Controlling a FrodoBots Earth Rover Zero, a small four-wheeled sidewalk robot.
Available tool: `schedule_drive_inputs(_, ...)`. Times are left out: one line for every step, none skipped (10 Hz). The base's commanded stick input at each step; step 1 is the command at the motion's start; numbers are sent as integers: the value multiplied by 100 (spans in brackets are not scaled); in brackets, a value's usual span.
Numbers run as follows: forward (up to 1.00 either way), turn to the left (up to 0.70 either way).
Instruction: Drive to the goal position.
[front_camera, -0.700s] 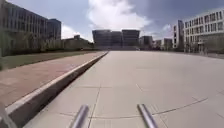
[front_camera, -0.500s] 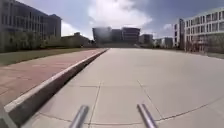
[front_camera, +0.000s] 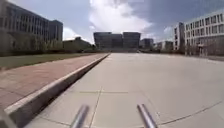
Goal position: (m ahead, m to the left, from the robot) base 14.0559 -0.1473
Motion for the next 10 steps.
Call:
schedule_drive_inputs(70,0)
schedule_drive_inputs(70,0)
schedule_drive_inputs(70,0)
schedule_drive_inputs(70,0)
schedule_drive_inputs(70,0)
schedule_drive_inputs(70,0)
schedule_drive_inputs(70,-27)
schedule_drive_inputs(70,-35)
schedule_drive_inputs(70,-35)
schedule_drive_inputs(70,-35)
